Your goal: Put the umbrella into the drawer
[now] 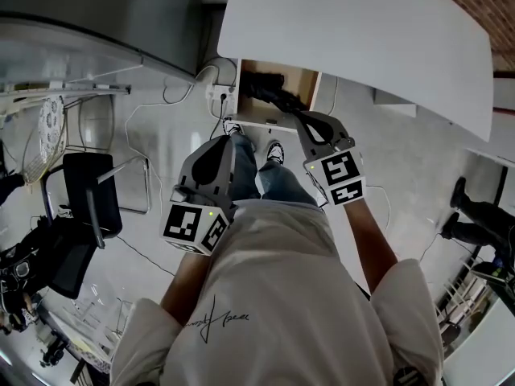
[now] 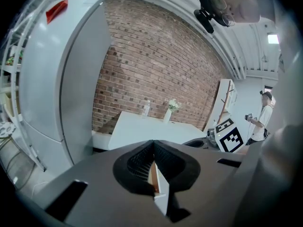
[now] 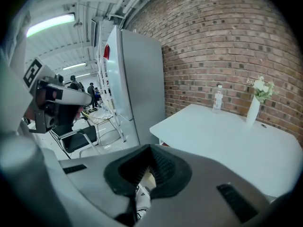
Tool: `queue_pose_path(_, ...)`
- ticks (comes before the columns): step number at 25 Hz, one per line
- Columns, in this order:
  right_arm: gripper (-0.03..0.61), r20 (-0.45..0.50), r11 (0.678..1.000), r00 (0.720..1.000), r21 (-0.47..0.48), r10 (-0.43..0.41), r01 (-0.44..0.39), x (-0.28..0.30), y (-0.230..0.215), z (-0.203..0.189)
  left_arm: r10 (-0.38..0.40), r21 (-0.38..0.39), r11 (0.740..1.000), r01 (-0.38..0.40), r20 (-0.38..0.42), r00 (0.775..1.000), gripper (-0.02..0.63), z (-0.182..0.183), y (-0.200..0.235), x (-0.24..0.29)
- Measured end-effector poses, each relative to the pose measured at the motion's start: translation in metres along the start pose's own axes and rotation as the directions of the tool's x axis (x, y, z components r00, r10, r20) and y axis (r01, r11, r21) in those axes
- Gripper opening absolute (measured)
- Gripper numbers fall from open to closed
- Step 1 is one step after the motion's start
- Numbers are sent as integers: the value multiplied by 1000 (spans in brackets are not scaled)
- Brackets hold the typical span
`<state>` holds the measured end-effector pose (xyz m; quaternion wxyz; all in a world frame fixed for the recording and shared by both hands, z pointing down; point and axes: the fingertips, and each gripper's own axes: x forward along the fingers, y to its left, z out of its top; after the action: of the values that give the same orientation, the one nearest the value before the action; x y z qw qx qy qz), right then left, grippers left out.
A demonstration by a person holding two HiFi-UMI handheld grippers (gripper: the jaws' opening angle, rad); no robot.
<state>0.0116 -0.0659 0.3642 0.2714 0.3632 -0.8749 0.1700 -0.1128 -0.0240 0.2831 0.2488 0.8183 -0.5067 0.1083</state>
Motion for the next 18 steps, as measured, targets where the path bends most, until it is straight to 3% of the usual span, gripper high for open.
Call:
queue_pose_path(9,17,51,1000,998,4,30,-31,-30,10,29,-4,30,1000,3,47,999,15,20,-8,-8)
queue_pose_path(18,17,186,1000,982,-2,12,-12,-77,14,68,24,21,999,-27,133,991,15,37,-18,-32)
